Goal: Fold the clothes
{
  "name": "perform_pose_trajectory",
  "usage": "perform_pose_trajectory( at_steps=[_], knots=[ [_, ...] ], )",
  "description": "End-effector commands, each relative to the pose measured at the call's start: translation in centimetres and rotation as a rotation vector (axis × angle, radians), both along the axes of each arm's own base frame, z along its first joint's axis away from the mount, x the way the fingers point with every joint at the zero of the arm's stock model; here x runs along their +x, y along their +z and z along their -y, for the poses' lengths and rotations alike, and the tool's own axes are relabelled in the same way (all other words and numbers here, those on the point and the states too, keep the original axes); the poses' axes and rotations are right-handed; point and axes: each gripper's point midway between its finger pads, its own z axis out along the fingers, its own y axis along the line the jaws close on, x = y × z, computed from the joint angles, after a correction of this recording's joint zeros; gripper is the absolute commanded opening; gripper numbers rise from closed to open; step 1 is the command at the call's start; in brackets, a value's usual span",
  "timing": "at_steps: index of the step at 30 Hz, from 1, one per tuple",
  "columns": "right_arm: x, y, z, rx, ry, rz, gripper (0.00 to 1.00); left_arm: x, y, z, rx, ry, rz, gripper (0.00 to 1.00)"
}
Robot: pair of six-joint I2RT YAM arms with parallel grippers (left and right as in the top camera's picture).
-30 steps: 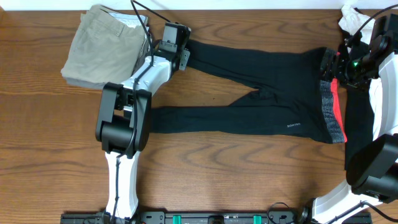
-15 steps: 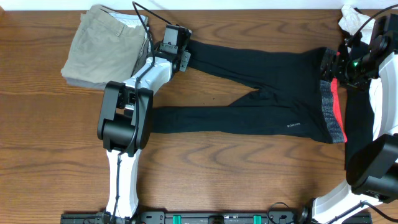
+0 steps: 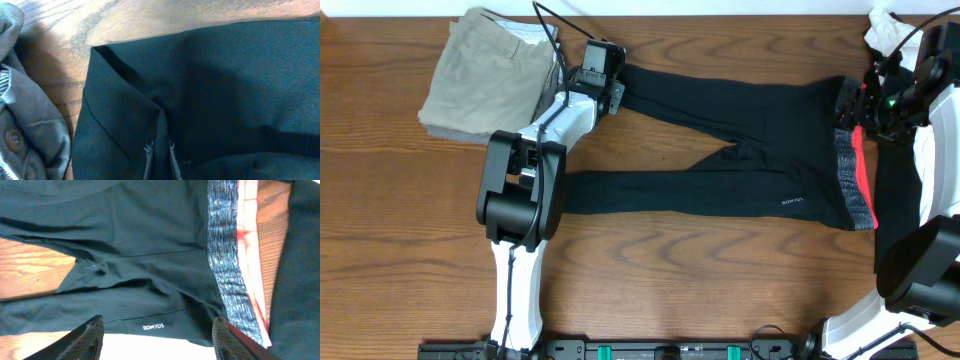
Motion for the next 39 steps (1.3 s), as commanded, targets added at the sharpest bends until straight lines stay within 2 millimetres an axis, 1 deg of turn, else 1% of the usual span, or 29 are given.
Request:
perform_pose_trajectory(
  at_steps=[1, 5, 8, 11, 14, 17, 20, 22, 28, 29, 30, 32, 33, 34, 39],
  knots=[
    [0.5, 0.9, -0.6, 0.002, 0.010, 0.029, 0.68, 0.5, 2.7, -0.6, 0.007, 0.024, 0.051, 0.13],
    [0.5, 0.9, -0.6, 0.002, 0.010, 0.029, 0.67, 0.6, 4.0, -0.6, 0.001, 0.024, 0.073, 0.12],
    [0.5, 0.9, -0.6, 0.002, 0.010, 0.029, 0.68, 0.8, 5.7, -0.8, 0.001, 0.033, 0.106, 0.11],
    [0.5, 1.0, -0.6, 0.002, 0.010, 0.032, 0.67, 1.1, 7.8, -1.5, 0.023, 0.065, 0.153, 0.12],
    [0.5, 1.0, -0.6, 0.002, 0.010, 0.031, 0.68, 1.4, 9.4, -2.4, 0.050, 0.104, 0.196, 0.11],
    [0.5, 0.9, -0.6, 0.002, 0.010, 0.030, 0.68, 1.5, 9.7, -3.3, 0.059, 0.125, 0.204, 0.11],
    [0.5, 0.9, -0.6, 0.002, 0.010, 0.030, 0.68, 1.7, 9.8, -5.2, 0.071, 0.164, 0.206, 0.11],
    [0.5, 1.0, -0.6, 0.002, 0.010, 0.030, 0.67, 2.0, 9.9, -7.0, 0.072, 0.196, 0.212, 0.10],
    [0.5, 1.0, -0.6, 0.002, 0.010, 0.031, 0.68, 3.3, 11.3, -14.3, -0.004, 0.391, 0.297, 0.10],
    [0.5, 1.0, -0.6, 0.002, 0.010, 0.032, 0.68, 3.5, 11.6, -15.6, -0.026, 0.431, 0.318, 0.15],
    [0.6, 1.0, -0.6, 0.001, 0.010, 0.033, 0.68, 3.6, 11.9, -16.7, -0.047, 0.468, 0.337, 0.34],
    [0.6, 1.0, -0.5, 0.000, 0.010, 0.037, 0.67, 3.6, 12.2, -18.0, -0.074, 0.504, 0.355, 0.71],
    [0.7, 1.0, -0.5, -0.001, 0.010, 0.040, 0.67, 3.6, 12.2, -18.4, -0.075, 0.509, 0.356, 0.87],
    [0.8, 1.0, -0.5, -0.002, 0.010, 0.043, 0.68, 3.6, 12.3, -18.6, -0.074, 0.513, 0.356, 0.98],
    [1.6, 1.2, -0.3, -0.011, 0.011, 0.079, 0.68, 3.0, 12.6, -18.6, -0.070, 0.512, 0.337, 0.98]
  ],
)
